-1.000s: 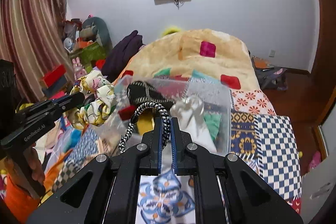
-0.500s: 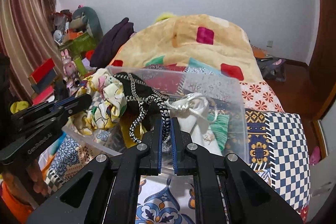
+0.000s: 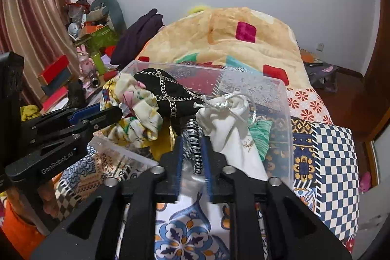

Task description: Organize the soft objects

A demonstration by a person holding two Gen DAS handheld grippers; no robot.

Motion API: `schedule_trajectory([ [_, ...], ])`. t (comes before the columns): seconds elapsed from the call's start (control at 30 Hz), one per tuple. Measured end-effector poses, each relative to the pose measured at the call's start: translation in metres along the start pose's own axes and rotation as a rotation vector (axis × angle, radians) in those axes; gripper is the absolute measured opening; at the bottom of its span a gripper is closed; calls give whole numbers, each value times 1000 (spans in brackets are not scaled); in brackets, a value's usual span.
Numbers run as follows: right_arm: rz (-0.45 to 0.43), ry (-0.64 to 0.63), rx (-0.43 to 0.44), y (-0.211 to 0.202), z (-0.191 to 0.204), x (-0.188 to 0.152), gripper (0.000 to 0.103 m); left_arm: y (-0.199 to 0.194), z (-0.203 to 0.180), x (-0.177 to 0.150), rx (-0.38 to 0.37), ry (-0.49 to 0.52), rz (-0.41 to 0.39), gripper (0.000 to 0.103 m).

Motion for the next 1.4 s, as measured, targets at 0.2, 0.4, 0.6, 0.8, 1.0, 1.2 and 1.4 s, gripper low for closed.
schedule_trajectory([
  [0.2, -54, 11, 22, -29, -4, -1, 32, -32, -14, 1, -8, 32, -64, 35],
  [0.4, -132, 0, 37, -69, 0, 0, 32, -75, -32, 6, -50, 58, -156, 41],
  [0.6, -235, 0, 35, -110, 4, -6, 50, -122, -52, 7, -65, 97, -270, 56],
  [0.8, -334, 15, 26, -143, 5, -13, 69, -152, -67, 1, -73, 118, -348, 73],
  [1.0, -400, -10, -2, -155, 12, -19, 83, -163, -74, -7, -60, 125, -382, 91],
  [1.2, -423, -22, -21, -153, 14, -23, 89, -163, -74, -13, -42, 131, -389, 99],
  [1.4, -414, -15, -20, -150, 11, -28, 89, -160, -75, -17, -49, 131, -385, 100],
])
Point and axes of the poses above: each gripper's, at about its wrist camera, not at the fingertips, and y roughly the way its jaws point, z to its left, x to its top, the point moved 1 cm from there along y, roughly the way its jaws point, and after that the axes turned 6 degrees about -x, right-handed, at the moved point
